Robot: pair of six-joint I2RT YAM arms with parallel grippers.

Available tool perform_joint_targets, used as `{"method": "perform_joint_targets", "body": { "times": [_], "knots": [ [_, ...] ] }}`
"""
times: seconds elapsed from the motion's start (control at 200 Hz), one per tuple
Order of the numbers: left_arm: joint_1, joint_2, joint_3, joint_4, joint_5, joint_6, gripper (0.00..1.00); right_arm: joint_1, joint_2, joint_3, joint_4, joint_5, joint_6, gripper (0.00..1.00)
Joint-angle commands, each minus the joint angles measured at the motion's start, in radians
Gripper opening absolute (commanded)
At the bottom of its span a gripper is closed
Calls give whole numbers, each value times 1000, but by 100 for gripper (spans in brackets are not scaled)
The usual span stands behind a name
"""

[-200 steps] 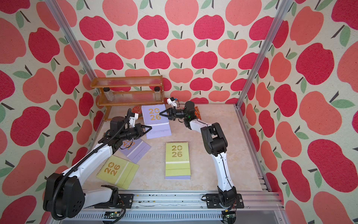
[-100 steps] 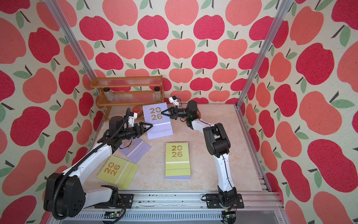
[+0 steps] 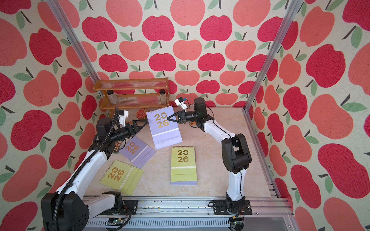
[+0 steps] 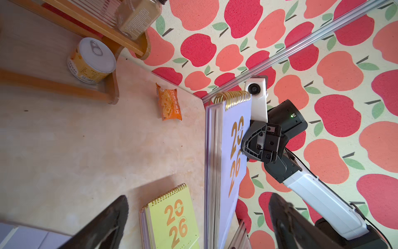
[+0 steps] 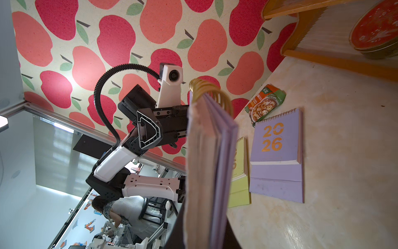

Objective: Stack the calendars
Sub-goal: Place the calendar at the calendar.

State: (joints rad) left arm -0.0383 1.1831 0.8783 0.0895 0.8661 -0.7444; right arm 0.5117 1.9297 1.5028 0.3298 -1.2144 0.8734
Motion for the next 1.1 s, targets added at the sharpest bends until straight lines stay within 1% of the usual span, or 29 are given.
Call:
{"method": "perform_joint_targets", "body": {
  "times": [0.0,0.07,0.21,0.305,0.41,0.465,0.615,0.76,0.83,0.85,0.86,0.95,1.01,1.05,1.095],
  "knots": [
    [-12,27,21,132,75,-62,96,8,-8,-53,126,-32,71,0],
    [-26,32,16,154,75,-74,93,13,1,-64,202,-37,133,0],
    [-54,38,16,172,72,-79,84,20,15,-68,258,-35,178,0],
    [-69,47,7,191,72,-92,73,20,23,-67,295,-36,210,0],
    [-83,56,-9,224,70,-109,66,21,25,-62,302,-33,221,0],
    [-85,60,-17,244,70,-120,58,22,26,-59,309,-36,229,0],
    [-87,68,-15,270,69,-131,45,27,22,-67,319,-37,239,0],
    [-87,84,7,270,76,-123,25,34,16,-80,318,-42,234,0],
    [-86,100,21,274,91,-122,9,37,10,-90,311,-45,226,0],
    [-85,105,24,278,97,-126,2,38,7,-94,304,-45,220,0],
    [-85,108,26,283,101,-126,0,38,6,-95,301,-45,217,0],
    [-81,140,42,328,147,-150,0,39,-12,-107,244,-47,170,0],
    [-80,162,55,357,173,-162,0,38,-30,-113,173,-47,100,0],
    [-80,171,64,363,183,-162,0,35,-47,-114,91,-40,31,5],
    [-83,182,78,366,197,-158,0,30,-67,-113,-14,-34,-53,13]
  ]
}}
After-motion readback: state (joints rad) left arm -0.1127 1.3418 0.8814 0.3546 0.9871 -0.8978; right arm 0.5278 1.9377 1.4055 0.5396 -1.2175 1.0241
